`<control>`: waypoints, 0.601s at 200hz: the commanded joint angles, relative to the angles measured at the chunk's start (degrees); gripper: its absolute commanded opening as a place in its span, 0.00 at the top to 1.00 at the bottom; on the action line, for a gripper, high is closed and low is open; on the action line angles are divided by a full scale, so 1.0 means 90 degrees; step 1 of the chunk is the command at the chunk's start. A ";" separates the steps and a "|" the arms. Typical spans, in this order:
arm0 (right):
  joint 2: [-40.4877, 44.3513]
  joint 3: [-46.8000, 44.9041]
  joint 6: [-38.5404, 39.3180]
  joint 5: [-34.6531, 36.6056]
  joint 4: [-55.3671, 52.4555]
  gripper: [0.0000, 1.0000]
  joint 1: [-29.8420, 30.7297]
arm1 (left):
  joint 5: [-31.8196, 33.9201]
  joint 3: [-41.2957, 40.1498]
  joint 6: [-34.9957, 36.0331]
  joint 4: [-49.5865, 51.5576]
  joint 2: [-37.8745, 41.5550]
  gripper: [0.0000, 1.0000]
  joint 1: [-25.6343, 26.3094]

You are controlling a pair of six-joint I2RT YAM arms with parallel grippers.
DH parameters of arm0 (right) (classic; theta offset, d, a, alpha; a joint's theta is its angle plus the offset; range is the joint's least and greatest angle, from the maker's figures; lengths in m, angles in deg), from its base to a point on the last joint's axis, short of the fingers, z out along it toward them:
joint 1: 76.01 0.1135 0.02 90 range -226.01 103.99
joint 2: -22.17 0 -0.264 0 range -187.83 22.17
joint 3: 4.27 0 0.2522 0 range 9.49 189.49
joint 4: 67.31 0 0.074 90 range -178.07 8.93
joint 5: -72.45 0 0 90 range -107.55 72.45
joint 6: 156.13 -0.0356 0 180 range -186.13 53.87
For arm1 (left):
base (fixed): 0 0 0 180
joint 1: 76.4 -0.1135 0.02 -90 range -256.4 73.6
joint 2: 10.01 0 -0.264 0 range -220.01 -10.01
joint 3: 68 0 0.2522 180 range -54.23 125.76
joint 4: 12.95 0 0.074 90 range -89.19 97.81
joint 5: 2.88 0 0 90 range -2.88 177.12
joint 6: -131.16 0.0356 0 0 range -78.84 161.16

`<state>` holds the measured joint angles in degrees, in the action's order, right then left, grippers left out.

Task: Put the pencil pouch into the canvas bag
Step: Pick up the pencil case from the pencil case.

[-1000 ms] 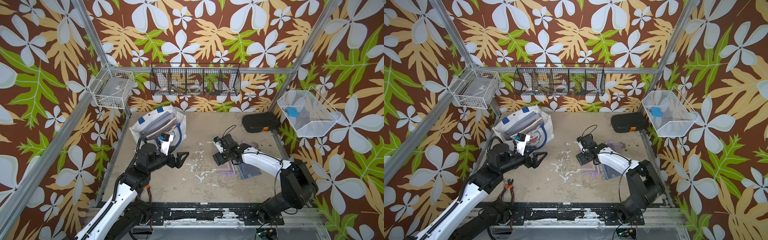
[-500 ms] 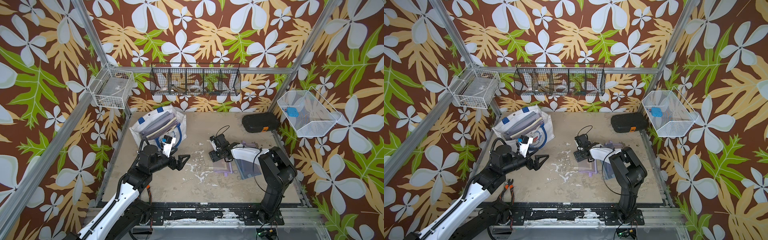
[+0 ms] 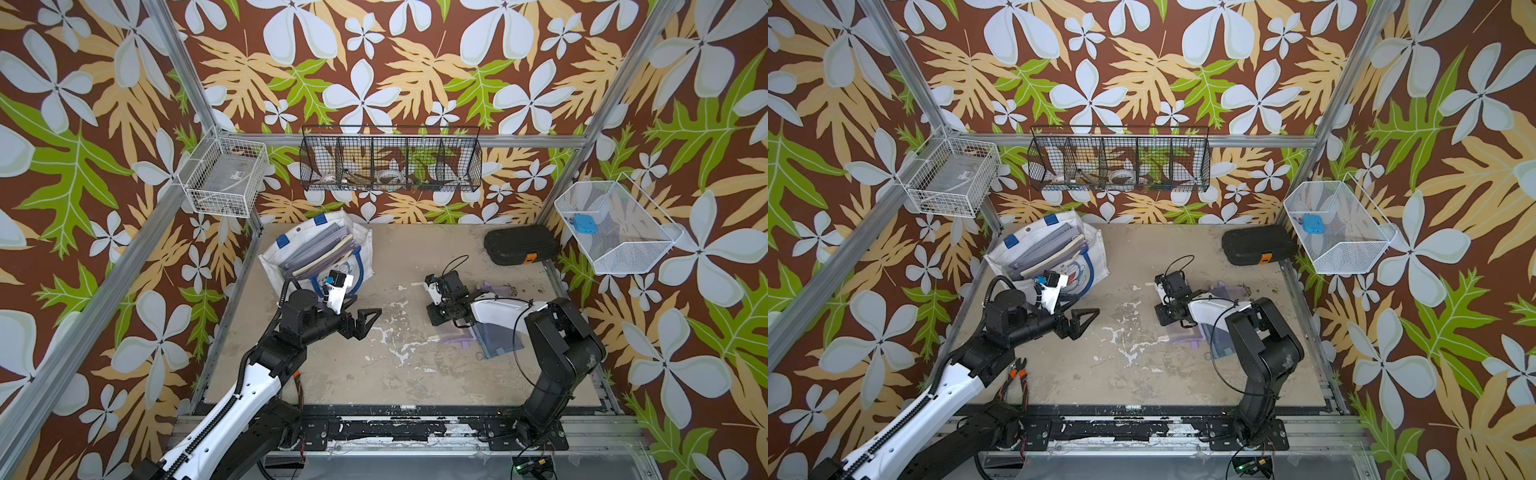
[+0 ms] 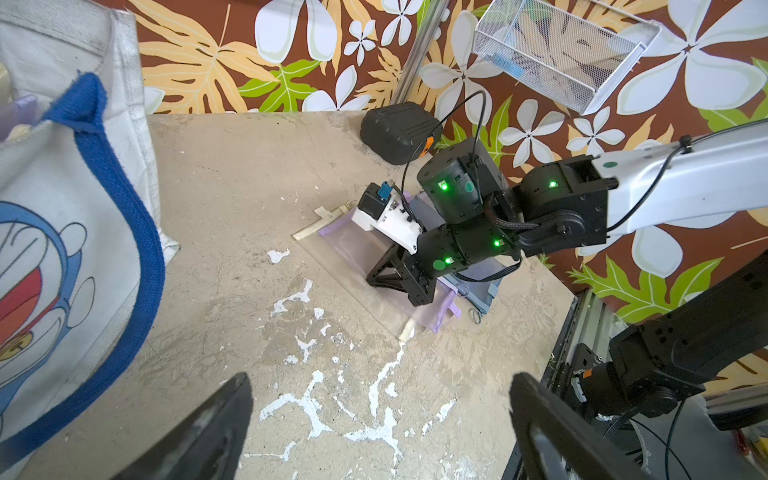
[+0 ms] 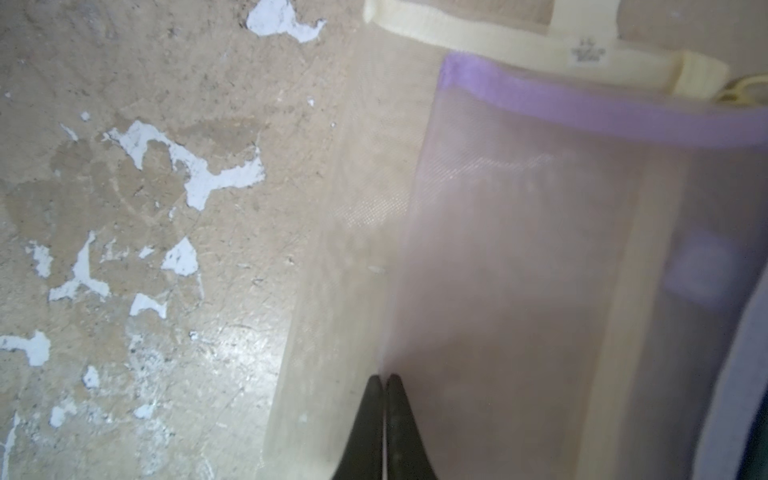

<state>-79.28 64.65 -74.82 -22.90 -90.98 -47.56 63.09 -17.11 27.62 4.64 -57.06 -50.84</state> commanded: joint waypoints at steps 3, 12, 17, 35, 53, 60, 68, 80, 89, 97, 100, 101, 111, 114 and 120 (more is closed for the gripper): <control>0.0207 -0.0072 0.0018 -0.0287 -0.0461 1.00 0.0000 | -0.0004 0.0056 -0.0110 -0.0197 0.0013 0.03 0.0005; 0.0357 -0.0100 0.0018 -0.0337 -0.0471 1.00 -0.0002 | -0.0015 0.0039 -0.0135 -0.0192 0.0021 0.03 0.0005; 0.0480 -0.0104 0.0018 -0.0346 -0.0499 1.00 -0.0005 | -0.0032 0.0031 -0.0150 -0.0192 0.0017 0.03 0.0007; 0.1013 -0.0224 0.0093 -0.0507 -0.0419 1.00 0.0004 | -0.0103 -0.0002 -0.0198 -0.0192 0.0041 0.03 0.0009; 0.1687 -0.0521 0.0159 -0.0830 -0.0066 1.00 0.0013 | -0.0137 -0.0023 -0.0251 -0.0206 0.0052 0.03 0.0007; 0.1948 -0.0637 0.0188 -0.0995 0.0062 1.00 0.0013 | -0.0154 -0.0025 -0.0270 -0.0220 0.0039 0.03 0.0011; 0.2178 -0.0731 0.0244 -0.1185 0.0155 1.00 0.0020 | -0.0195 -0.0010 -0.0277 -0.0240 0.0035 0.03 0.0005; 0.2461 -0.0786 0.0343 -0.1459 0.0151 1.00 0.0024 | -0.0306 0.0030 -0.0221 -0.0241 0.0032 0.03 0.0003; 0.2661 -0.0777 0.0437 -0.1626 0.0074 1.00 0.0055 | -0.0376 0.0063 -0.0162 -0.0264 0.0057 0.03 0.0009; 0.2869 -0.0758 0.0515 -0.1704 -0.0026 1.00 0.0101 | -0.0491 0.0052 -0.0118 -0.0350 0.0104 0.03 0.0005; 0.2950 -0.0749 0.0548 -0.1734 -0.0056 1.00 0.0123 | -0.0546 0.0034 -0.0108 -0.0400 0.0130 0.03 0.0003; 0.2980 -0.0748 0.0556 -0.1742 -0.0068 1.00 0.0127 | -0.0564 0.0030 -0.0108 -0.0418 0.0135 0.03 0.0007; 0.3260 -0.0715 0.0630 -0.1868 -0.0160 1.00 0.0174 | -0.0750 -0.0052 -0.0107 -0.0643 0.0209 0.03 0.0011; 0.3337 -0.0702 0.0651 -0.1920 -0.0187 1.00 0.0180 | -0.0807 -0.0082 -0.0114 -0.0717 0.0230 0.03 0.0009; 0.3512 -0.0682 0.0671 -0.2024 -0.0228 1.00 0.0194 | -0.0947 -0.0149 -0.0124 -0.0864 0.0263 0.03 0.0004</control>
<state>-51.83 57.85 -71.26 -36.14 -92.03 -46.31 59.59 -17.33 25.92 3.00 -55.74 -50.84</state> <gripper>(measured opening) 0.053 0.974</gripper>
